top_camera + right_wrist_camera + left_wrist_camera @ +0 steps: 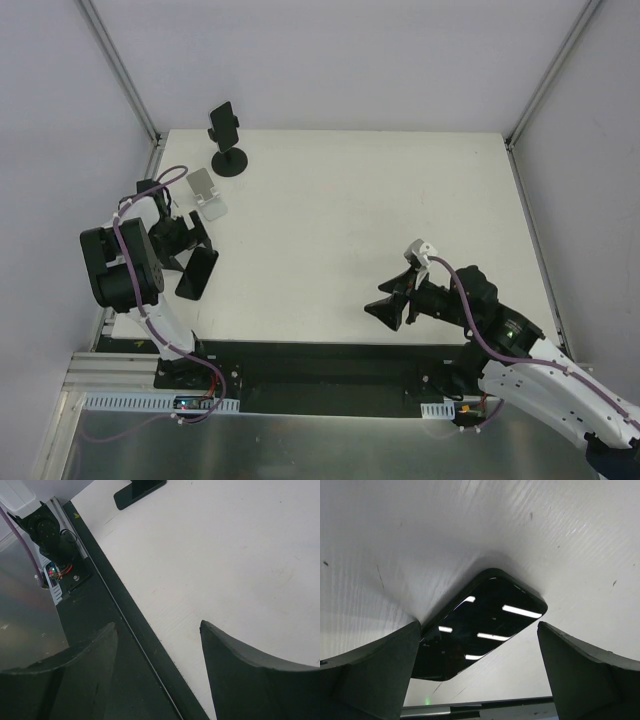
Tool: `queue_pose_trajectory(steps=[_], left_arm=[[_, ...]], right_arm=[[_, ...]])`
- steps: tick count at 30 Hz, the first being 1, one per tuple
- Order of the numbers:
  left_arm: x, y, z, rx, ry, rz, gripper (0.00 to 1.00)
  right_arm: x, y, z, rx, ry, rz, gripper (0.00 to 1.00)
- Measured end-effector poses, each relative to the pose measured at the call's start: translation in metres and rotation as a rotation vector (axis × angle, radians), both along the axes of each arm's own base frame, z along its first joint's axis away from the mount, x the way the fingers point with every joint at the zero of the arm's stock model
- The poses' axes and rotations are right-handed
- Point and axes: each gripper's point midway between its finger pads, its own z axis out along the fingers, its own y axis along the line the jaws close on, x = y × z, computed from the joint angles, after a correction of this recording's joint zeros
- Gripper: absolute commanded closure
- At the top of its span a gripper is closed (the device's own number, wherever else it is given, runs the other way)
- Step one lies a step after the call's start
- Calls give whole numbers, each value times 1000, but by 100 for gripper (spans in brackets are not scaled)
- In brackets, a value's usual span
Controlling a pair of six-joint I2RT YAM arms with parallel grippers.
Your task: Place the phone on the phone stand
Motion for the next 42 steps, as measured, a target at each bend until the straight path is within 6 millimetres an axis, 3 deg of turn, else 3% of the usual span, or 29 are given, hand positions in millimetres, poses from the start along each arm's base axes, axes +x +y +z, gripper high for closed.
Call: queue_pose_trajectory(steps=[8, 14, 22, 26, 29, 33, 42], left_arm=[[-37, -17, 9, 38, 22, -6, 2], [-40, -40, 12, 90, 29, -88, 1], [-41, -24, 14, 187, 18, -139, 1], [-32, -17, 19, 151, -25, -194, 1], [-21, -8, 11, 127, -12, -219, 1], [-21, -6, -8, 100, 47, -260, 1], [-24, -10, -12, 166, 88, -363, 4]], right_arm=[[-1, -3, -6, -1, -1, -4, 30], [-2, -4, -7, -1, 0, -7, 30], [-5, -9, -4, 10, -9, -10, 30], [-6, -9, -3, 14, -12, -9, 30], [-6, -9, -3, 16, -14, -7, 30], [-9, -12, 0, 26, -27, -4, 30], [-10, -13, 3, 31, -41, -1, 30]])
